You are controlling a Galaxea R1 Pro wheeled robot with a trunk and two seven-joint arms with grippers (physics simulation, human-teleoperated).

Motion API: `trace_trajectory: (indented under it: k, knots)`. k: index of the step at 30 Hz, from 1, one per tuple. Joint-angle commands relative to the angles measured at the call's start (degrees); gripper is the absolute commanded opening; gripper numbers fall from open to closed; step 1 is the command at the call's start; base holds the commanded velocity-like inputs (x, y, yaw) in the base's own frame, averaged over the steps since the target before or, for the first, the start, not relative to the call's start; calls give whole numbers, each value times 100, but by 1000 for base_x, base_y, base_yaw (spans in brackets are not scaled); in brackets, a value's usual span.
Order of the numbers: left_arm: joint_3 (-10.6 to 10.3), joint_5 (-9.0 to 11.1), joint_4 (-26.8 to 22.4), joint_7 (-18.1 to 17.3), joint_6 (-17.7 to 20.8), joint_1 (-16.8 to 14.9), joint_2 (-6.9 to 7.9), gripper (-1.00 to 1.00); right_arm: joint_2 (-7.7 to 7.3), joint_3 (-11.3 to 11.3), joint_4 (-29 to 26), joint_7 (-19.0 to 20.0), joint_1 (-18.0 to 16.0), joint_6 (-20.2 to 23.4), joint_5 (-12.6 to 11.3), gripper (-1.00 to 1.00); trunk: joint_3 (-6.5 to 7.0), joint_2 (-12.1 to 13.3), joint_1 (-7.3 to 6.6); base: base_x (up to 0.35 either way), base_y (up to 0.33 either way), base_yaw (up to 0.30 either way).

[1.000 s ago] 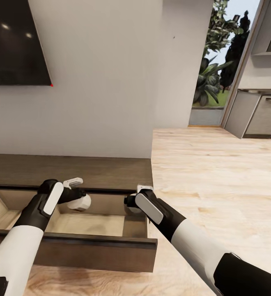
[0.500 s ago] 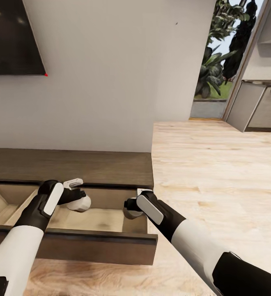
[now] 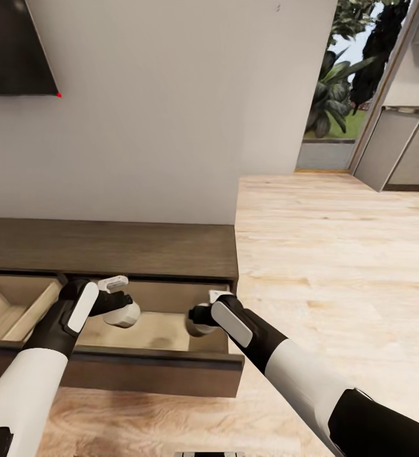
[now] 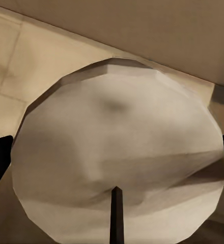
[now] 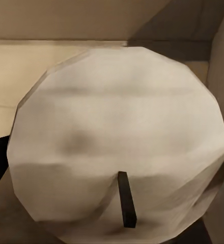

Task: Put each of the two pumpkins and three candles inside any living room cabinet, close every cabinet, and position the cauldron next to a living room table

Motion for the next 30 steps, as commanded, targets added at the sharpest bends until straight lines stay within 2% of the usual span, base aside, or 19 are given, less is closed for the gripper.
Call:
trace_trajectory:
  k: [1, 13, 26, 30]
  knots:
    - [3, 56, -7, 37, 18, -3, 1, -100, 0, 15, -4, -23, -7, -5, -35, -100, -28, -4, 1, 0, 0, 0]
    - [-4, 63, -55, 38, 18, -2, 5, -100, 0, 46, -15, 119, -7, -76, -7, -100, -28, -4, 1, 1, 3, 0]
    - [-10, 64, -16, 13, 18, -2, 8, -100, 0, 113, -22, 138, -7, -121, -11, -100, -28, -4, 1, 53, 77, 0]
    - [-14, 70, -10, -6, 18, -2, 8, -100, 0, 155, -18, 381, -7, -129, -15, -100, -28, -4, 1, 36, 49, 0]
